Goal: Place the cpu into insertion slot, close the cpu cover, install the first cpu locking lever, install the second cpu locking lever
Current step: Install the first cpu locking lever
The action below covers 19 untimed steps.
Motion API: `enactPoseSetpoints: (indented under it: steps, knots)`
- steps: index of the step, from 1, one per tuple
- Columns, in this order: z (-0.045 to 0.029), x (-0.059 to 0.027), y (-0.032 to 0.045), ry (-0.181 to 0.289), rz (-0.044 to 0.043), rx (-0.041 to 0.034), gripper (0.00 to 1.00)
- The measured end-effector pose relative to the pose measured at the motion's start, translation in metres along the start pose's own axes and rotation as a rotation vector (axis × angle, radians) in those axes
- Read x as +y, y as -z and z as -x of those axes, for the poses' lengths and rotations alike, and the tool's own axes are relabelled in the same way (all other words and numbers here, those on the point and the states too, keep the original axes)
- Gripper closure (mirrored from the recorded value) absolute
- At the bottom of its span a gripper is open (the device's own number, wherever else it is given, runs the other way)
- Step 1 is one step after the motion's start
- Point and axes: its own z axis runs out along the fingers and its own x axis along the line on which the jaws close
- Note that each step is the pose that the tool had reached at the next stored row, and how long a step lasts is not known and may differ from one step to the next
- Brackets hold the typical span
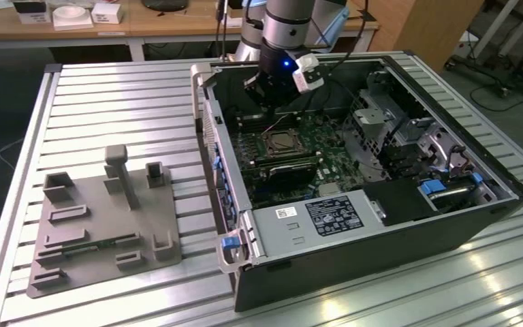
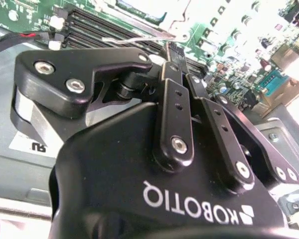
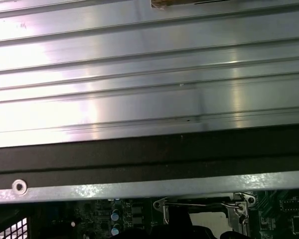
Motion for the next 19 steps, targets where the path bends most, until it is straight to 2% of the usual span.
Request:
enactPoseSetpoints:
  steps: [15, 19]
  knots:
    - [0.0007, 0.0003, -0.0012, 0.005, 0.0002, 0.0002, 0.89]
    - [0.001, 0.0003, -0.0038, 0.016, 0.0003, 0.0004, 0.89]
